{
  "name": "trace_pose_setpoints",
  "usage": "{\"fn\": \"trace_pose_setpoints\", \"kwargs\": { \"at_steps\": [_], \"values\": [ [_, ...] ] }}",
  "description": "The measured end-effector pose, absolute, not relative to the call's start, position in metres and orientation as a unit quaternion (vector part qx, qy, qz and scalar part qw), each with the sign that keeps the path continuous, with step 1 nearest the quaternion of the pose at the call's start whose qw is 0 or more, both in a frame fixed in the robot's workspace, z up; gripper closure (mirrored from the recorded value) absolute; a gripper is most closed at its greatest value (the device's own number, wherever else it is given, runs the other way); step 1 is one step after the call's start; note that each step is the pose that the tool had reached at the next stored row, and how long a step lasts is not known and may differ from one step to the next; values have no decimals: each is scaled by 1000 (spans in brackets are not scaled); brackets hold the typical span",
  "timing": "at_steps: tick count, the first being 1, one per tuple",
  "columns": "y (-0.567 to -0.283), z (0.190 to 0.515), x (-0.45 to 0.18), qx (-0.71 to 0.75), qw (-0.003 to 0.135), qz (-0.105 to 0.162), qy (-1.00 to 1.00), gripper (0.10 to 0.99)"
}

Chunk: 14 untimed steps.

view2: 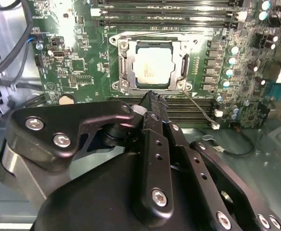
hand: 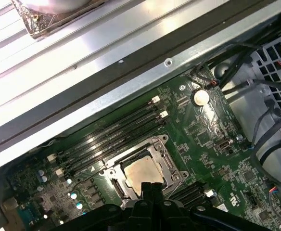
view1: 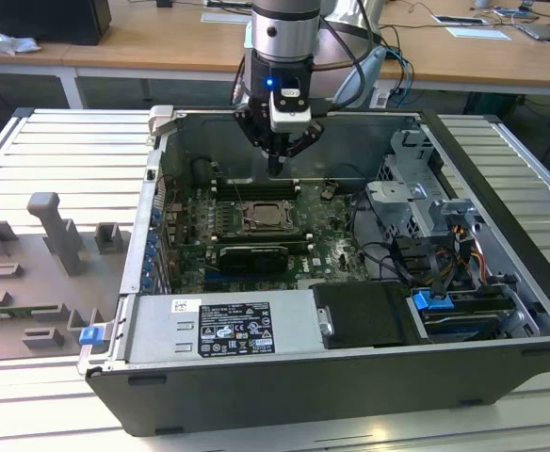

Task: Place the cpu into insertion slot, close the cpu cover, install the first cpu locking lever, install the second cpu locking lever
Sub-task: 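Install the first cpu locking lever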

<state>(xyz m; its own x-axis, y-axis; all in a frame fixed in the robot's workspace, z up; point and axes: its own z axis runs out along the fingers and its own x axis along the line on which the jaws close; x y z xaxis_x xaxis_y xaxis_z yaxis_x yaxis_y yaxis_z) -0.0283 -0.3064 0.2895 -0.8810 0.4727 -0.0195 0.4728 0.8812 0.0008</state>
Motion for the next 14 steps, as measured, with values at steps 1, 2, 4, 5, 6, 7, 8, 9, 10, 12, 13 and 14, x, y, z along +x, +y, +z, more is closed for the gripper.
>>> {"fn": "trace_pose_setpoints", "kwargs": {
  "at_steps": [1, 2, 4, 5, 6, 7, 8, 9, 10, 12, 13, 14],
  "values": [
    [-306, 290, -28, 235, 10, -2, 972, 980],
    [-306, 290, -28, 229, 10, -2, 973, 980],
    [-306, 290, -28, 216, 10, -2, 976, 980],
    [-306, 289, -28, 210, 10, -2, 978, 980],
    [-306, 289, -28, 205, 10, -2, 979, 980],
    [-306, 290, -28, 199, 10, -2, 980, 980],
    [-306, 290, -28, 194, 10, -1, 981, 980],
    [-306, 290, -28, 181, 10, -1, 983, 980],
    [-306, 290, -28, 176, 10, -1, 984, 980],
    [-306, 289, -28, 165, 10, -1, 986, 980],
    [-306, 290, -28, 160, 10, -1, 987, 980],
    [-306, 290, -28, 153, 10, -1, 988, 980]
  ]
}}
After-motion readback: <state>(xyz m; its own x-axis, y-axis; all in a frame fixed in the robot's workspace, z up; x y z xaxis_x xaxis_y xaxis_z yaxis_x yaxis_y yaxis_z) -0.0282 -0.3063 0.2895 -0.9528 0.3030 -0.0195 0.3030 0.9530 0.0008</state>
